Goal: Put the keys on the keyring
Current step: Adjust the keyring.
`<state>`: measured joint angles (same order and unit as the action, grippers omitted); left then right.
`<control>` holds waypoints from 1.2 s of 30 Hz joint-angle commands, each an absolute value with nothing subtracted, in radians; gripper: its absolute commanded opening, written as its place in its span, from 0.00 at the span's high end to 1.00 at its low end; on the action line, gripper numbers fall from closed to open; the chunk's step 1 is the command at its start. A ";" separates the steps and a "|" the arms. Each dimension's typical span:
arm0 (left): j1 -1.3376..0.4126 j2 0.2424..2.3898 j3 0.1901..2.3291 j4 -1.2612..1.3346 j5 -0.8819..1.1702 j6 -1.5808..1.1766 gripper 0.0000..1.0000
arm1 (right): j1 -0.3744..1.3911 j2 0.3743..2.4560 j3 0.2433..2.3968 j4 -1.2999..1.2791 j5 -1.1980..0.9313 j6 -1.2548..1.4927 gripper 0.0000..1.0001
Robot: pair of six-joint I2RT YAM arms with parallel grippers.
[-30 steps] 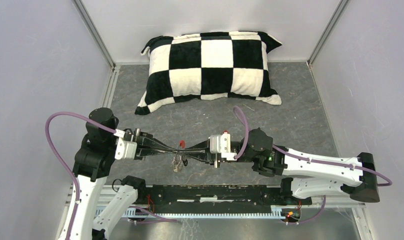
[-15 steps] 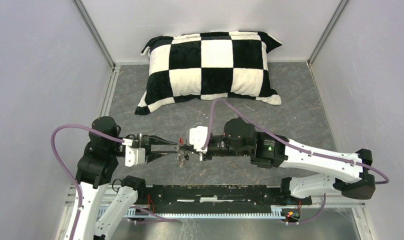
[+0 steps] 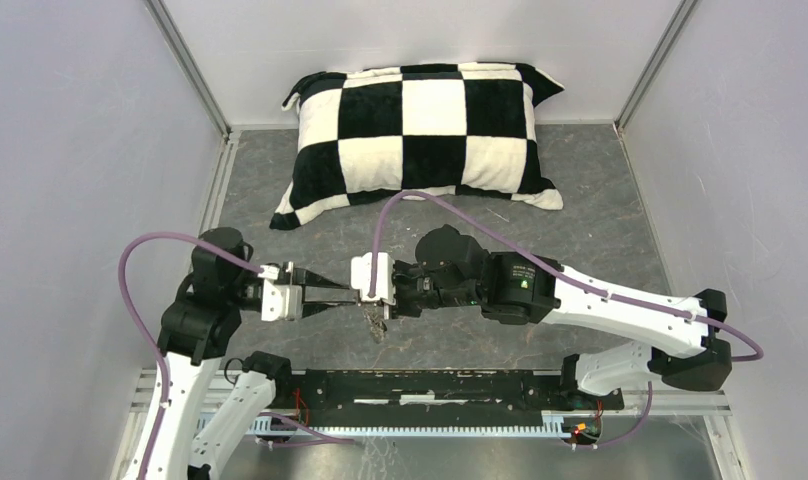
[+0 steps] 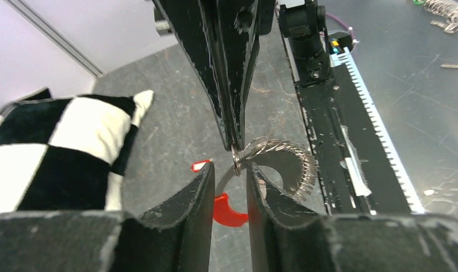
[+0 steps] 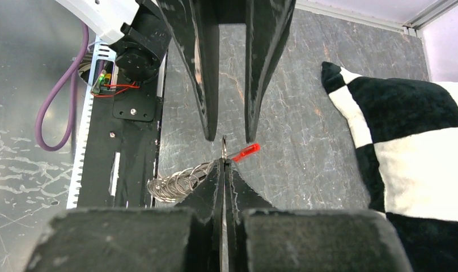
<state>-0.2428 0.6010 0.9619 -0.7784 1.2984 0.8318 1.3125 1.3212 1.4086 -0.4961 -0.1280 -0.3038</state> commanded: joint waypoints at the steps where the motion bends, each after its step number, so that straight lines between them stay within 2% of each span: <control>1: -0.244 0.673 1.008 -0.954 1.278 0.968 0.63 | 1.310 1.343 1.501 -0.525 -0.127 -0.324 1.00; 5: -0.245 0.717 1.051 -1.066 1.288 1.054 0.61 | 1.309 1.365 1.533 -0.552 -0.128 -0.330 1.00; 17: -0.244 0.698 1.058 -1.070 1.302 1.067 0.64 | 1.310 1.413 1.596 -0.616 -0.124 -0.342 1.00; 30: -0.245 0.709 1.053 -1.071 1.283 1.123 0.85 | 1.310 1.470 1.672 -0.671 -0.143 -0.342 1.00; 33: -0.244 0.701 1.044 -1.070 1.279 1.138 0.97 | 1.309 1.470 1.672 -0.670 -0.145 -0.341 1.00; 34: -0.245 0.698 1.041 -1.071 1.280 1.144 0.98 | 1.310 1.468 1.672 -0.669 -0.149 -0.341 1.00; 36: -0.245 0.692 1.036 -1.072 1.284 1.156 0.98 | 1.310 1.459 1.666 -0.653 -0.155 -0.335 0.91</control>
